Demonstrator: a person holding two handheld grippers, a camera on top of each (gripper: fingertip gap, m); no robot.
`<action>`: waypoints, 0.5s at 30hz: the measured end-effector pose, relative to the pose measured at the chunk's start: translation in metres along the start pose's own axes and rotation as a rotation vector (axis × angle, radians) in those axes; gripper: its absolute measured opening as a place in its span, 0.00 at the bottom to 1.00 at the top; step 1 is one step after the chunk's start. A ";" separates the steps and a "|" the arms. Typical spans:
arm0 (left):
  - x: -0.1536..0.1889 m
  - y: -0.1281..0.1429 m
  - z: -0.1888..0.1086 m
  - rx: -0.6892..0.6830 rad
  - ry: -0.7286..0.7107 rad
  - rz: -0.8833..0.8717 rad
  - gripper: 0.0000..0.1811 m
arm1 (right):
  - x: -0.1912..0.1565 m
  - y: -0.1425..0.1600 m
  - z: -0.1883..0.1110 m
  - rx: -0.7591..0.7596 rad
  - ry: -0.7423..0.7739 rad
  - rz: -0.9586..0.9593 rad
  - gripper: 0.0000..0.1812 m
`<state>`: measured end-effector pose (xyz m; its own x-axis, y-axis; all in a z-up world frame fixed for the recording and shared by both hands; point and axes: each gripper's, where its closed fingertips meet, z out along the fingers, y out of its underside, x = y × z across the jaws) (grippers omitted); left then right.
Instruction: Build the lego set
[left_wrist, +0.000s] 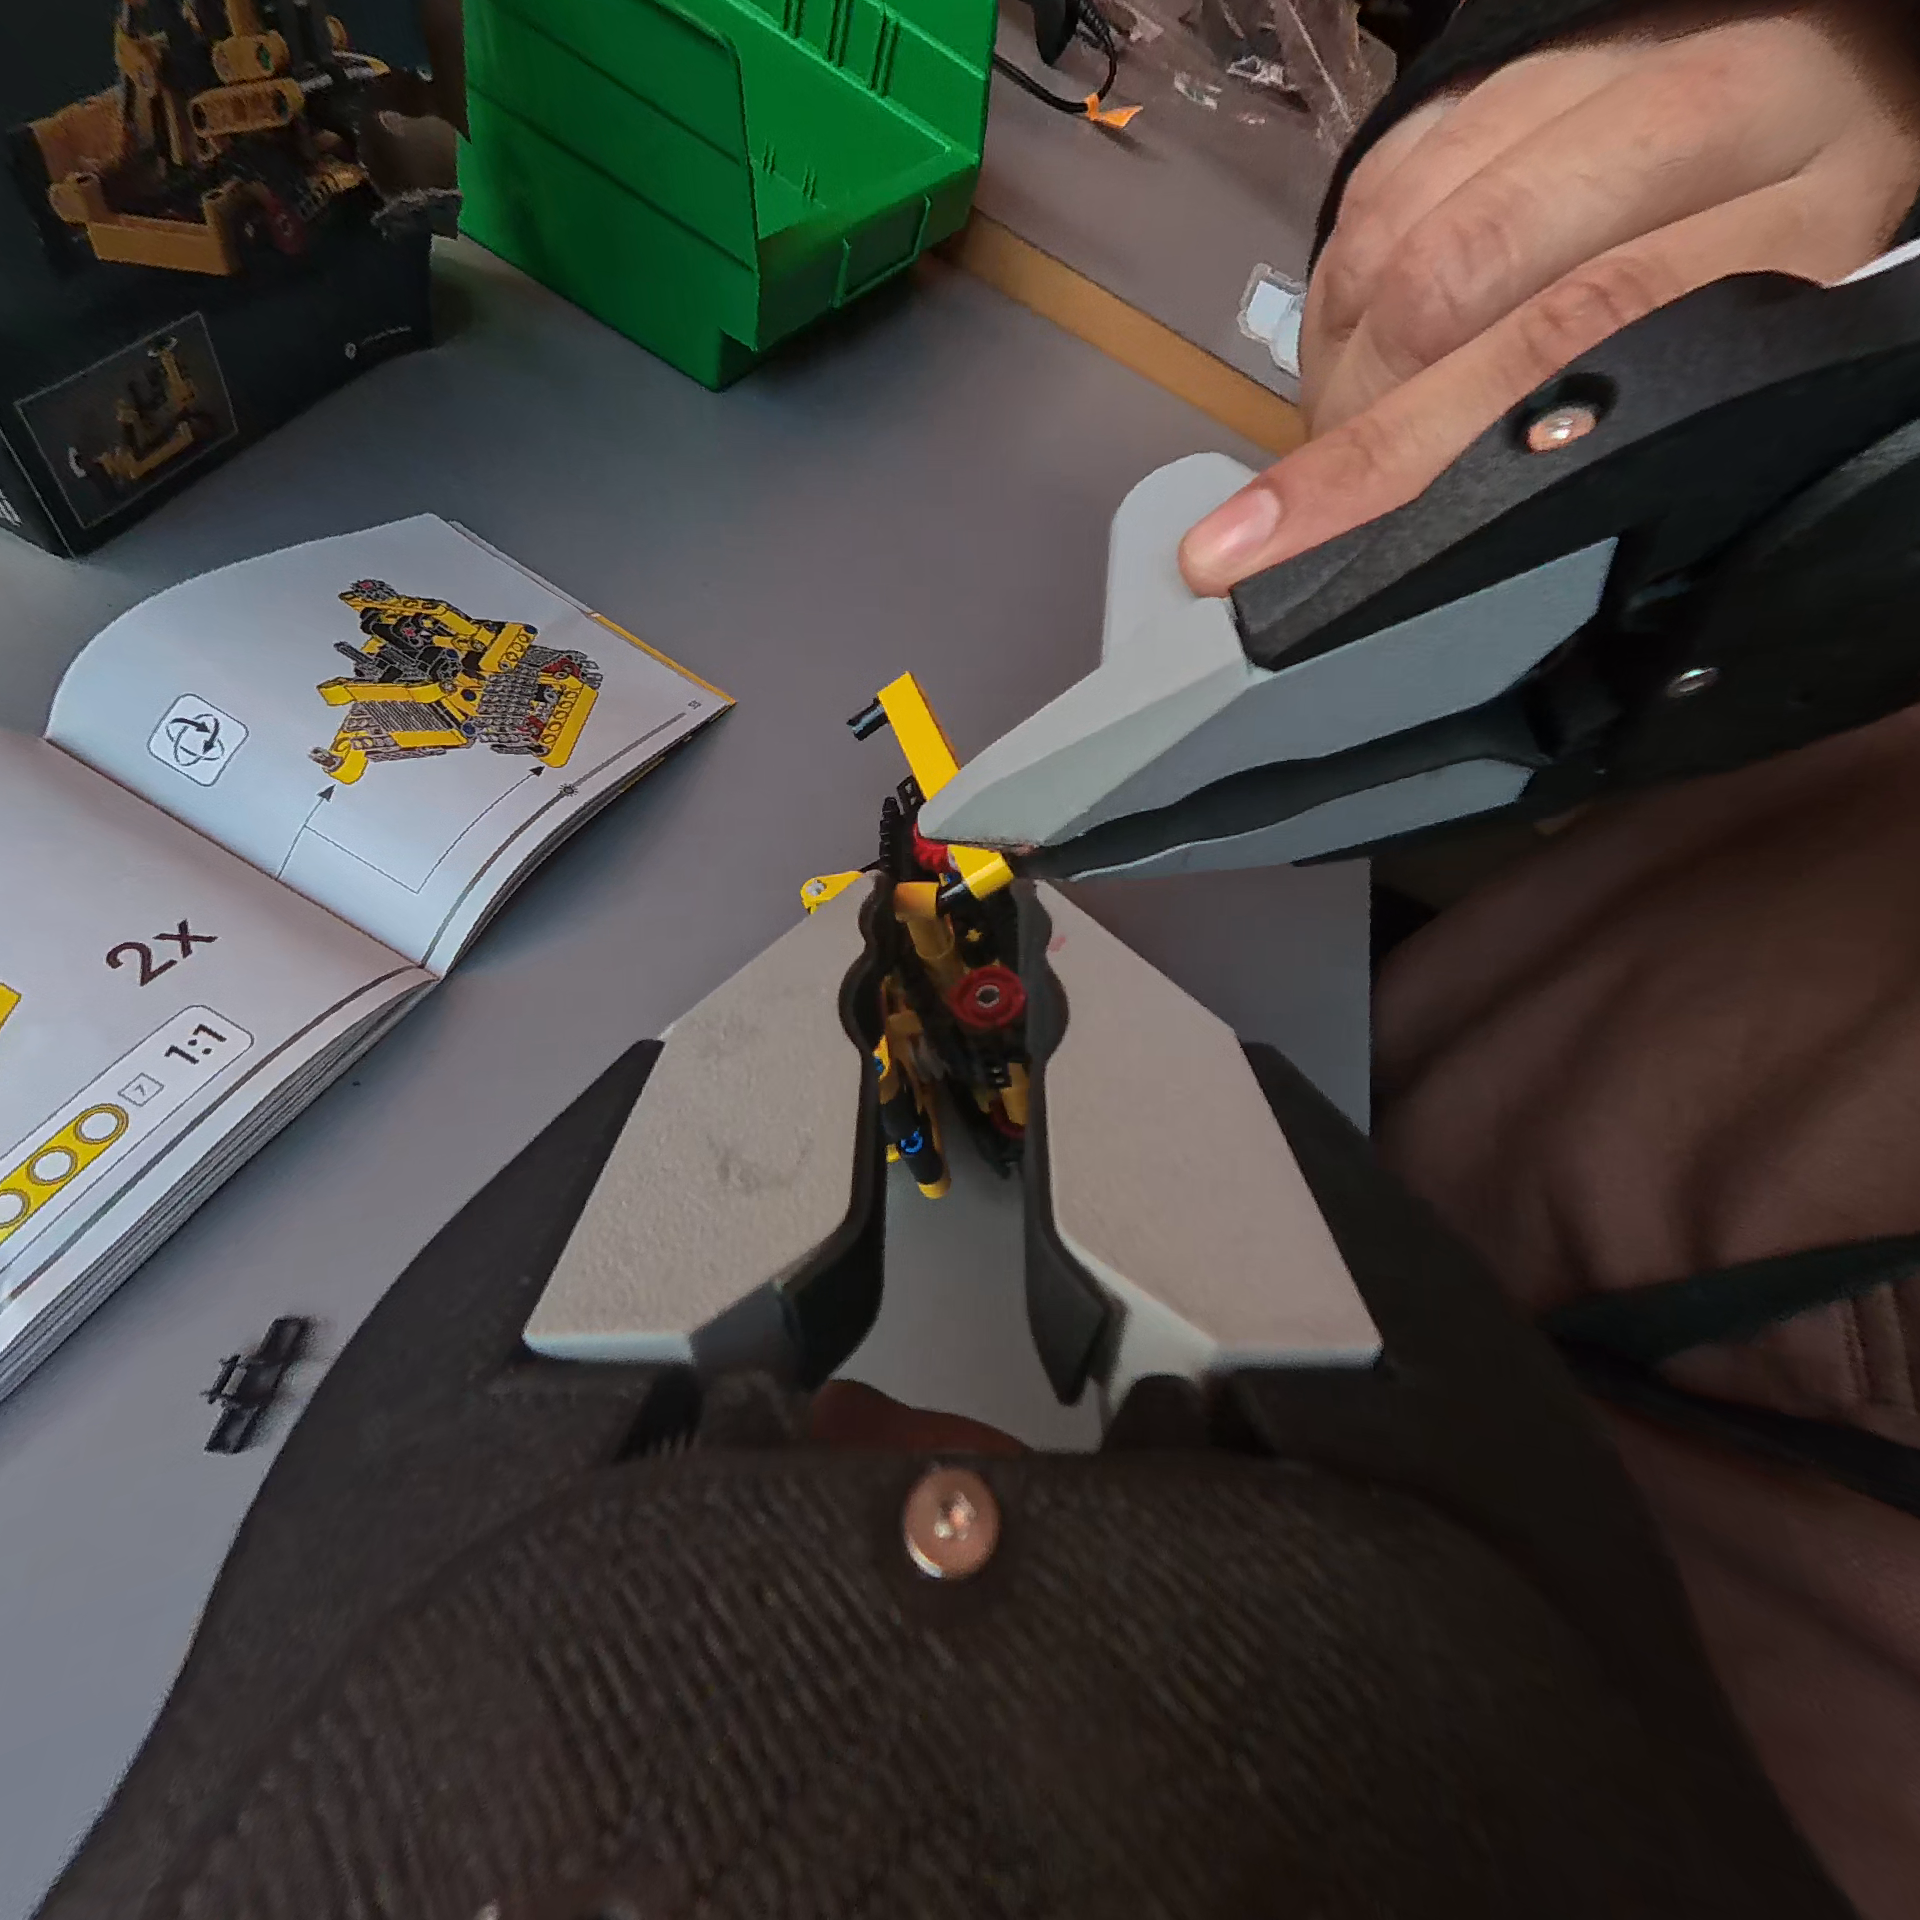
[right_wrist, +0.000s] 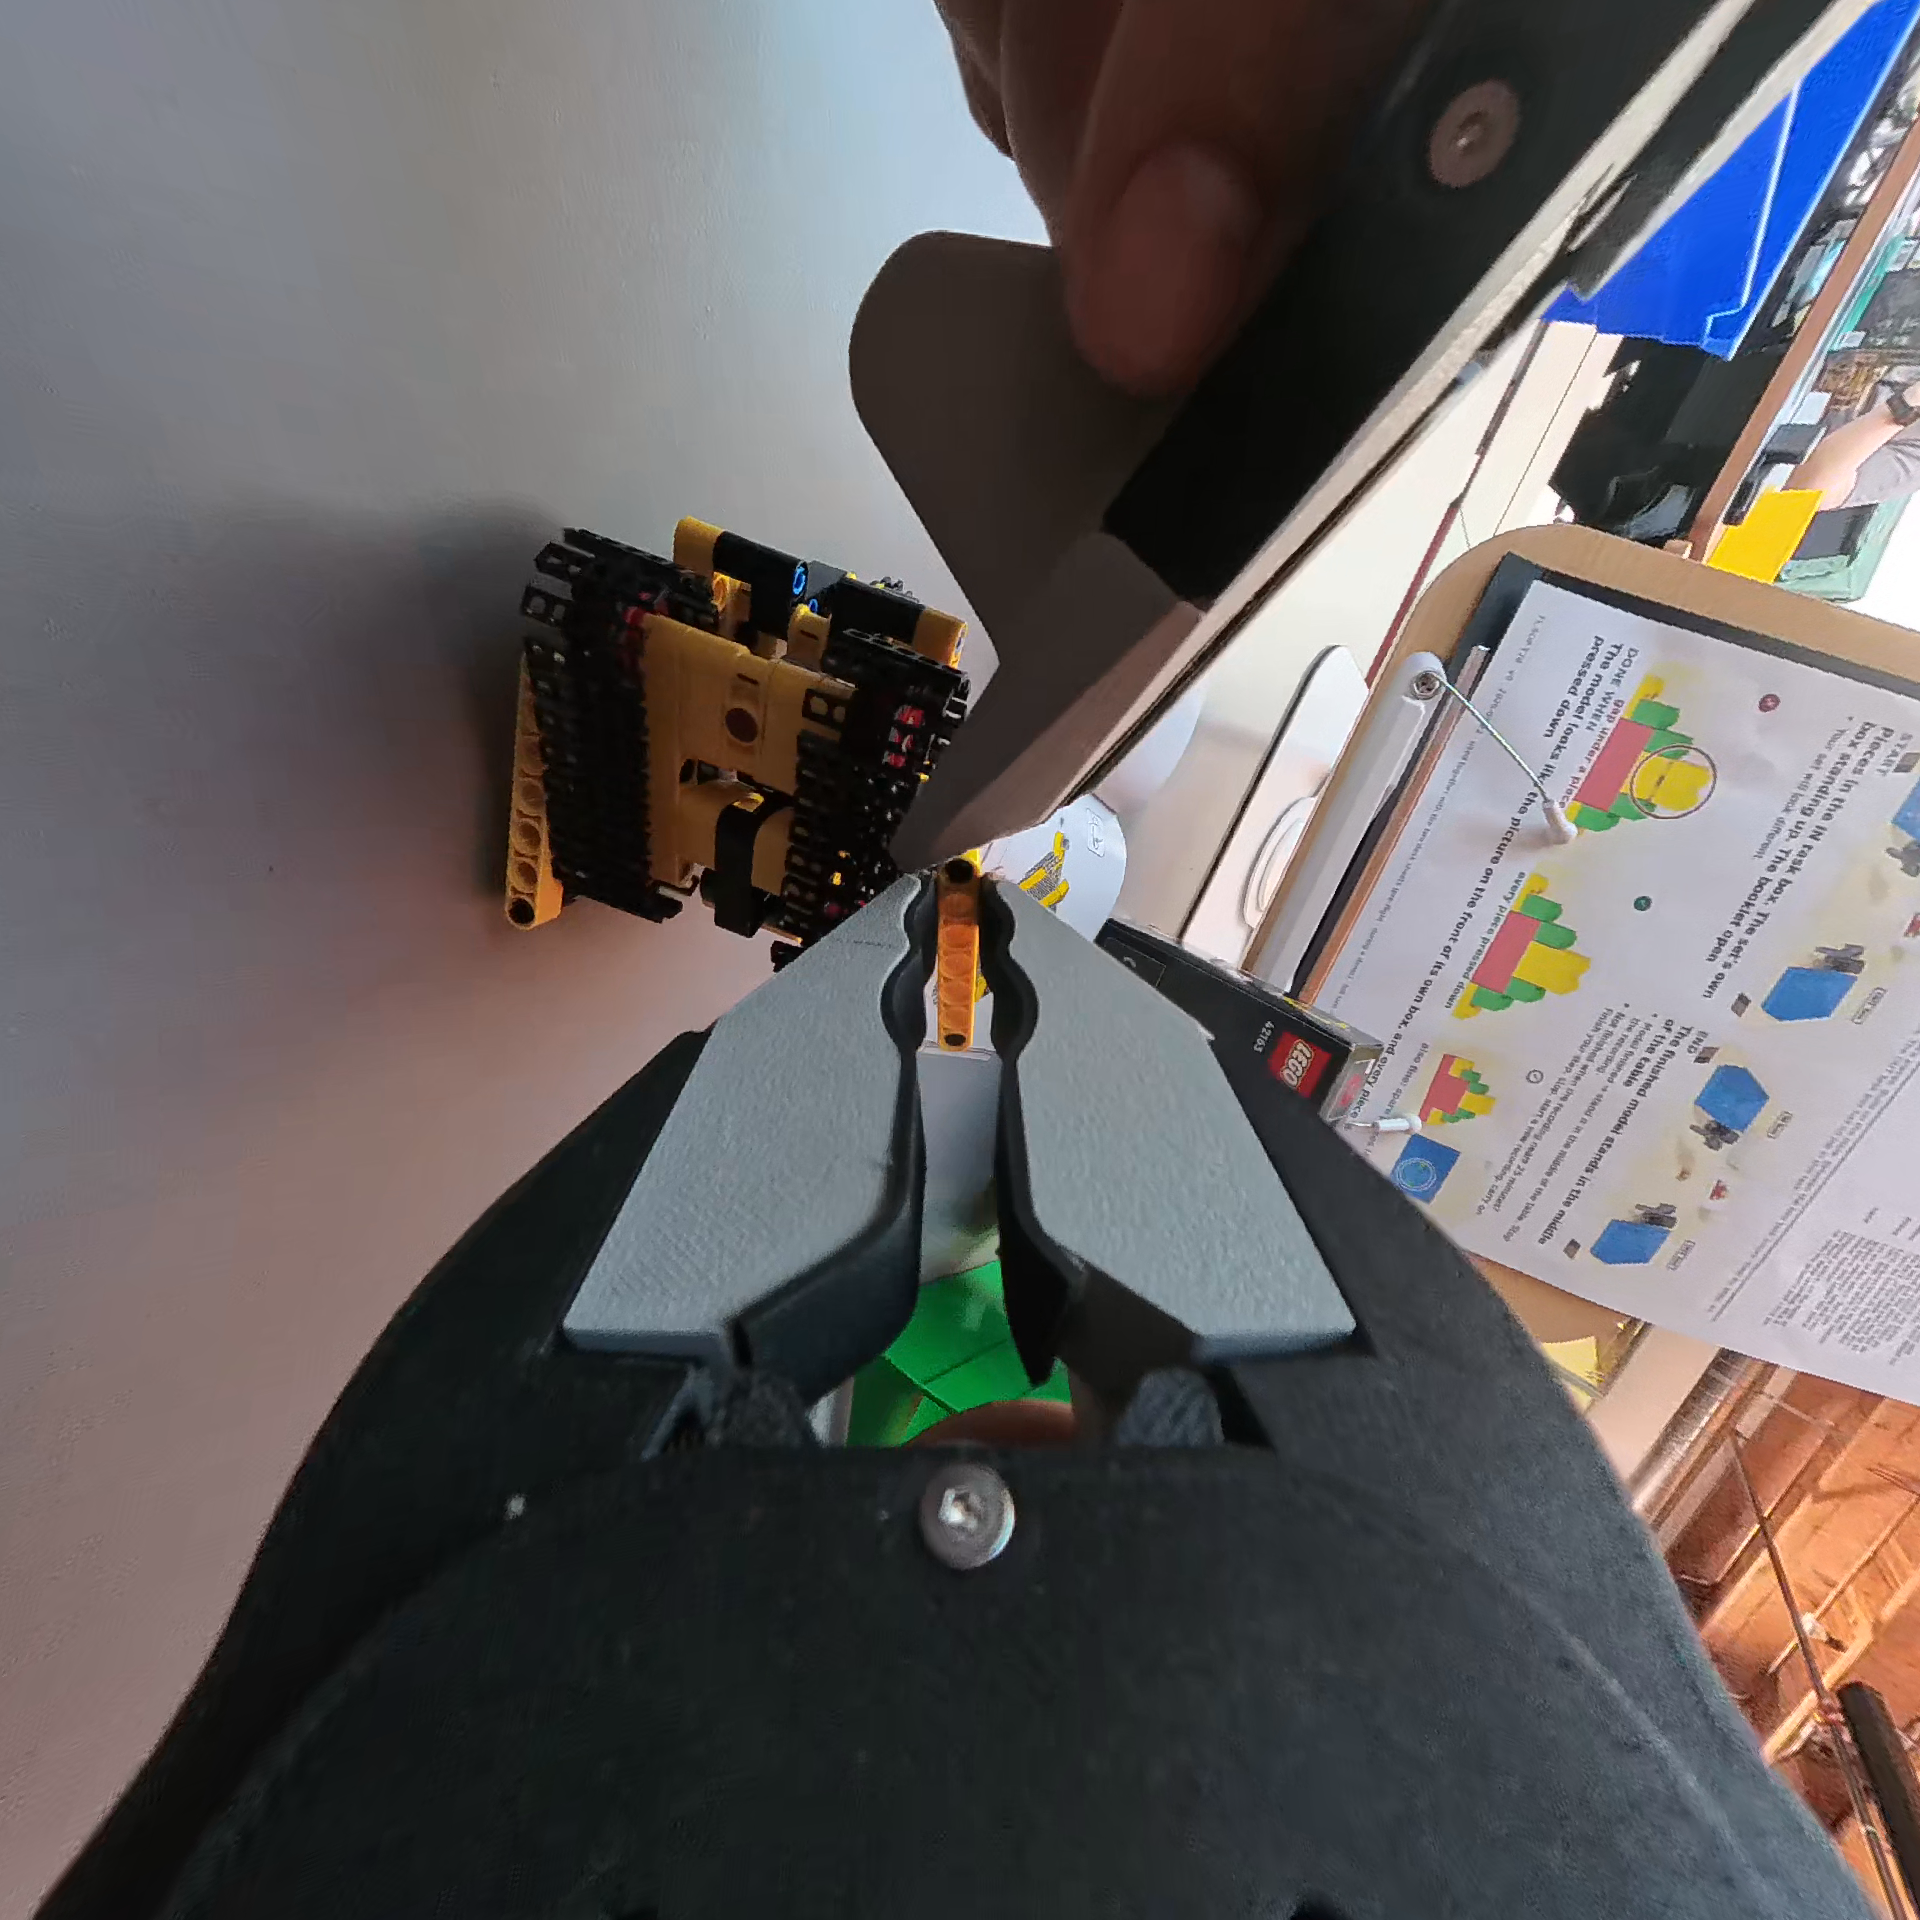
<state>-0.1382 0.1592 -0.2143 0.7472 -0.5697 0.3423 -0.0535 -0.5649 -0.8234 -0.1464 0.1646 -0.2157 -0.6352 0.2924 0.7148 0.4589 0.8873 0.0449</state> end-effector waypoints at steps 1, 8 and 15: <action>0.000 0.000 0.000 0.002 0.003 -0.004 0.11 | 0.000 0.000 0.000 -0.002 0.004 -0.002 0.02; 0.000 0.001 0.000 0.014 0.023 0.020 0.08 | 0.000 -0.001 -0.001 -0.003 0.038 0.003 0.03; 0.001 0.002 0.000 0.016 0.053 0.030 0.07 | 0.000 -0.002 -0.002 0.045 0.072 -0.023 0.03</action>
<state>-0.1374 0.1576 -0.2157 0.7089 -0.6177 0.3404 -0.0646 -0.5376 -0.8407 -0.1463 0.1620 -0.2141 -0.5983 0.2467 0.7624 0.4151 0.9092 0.0315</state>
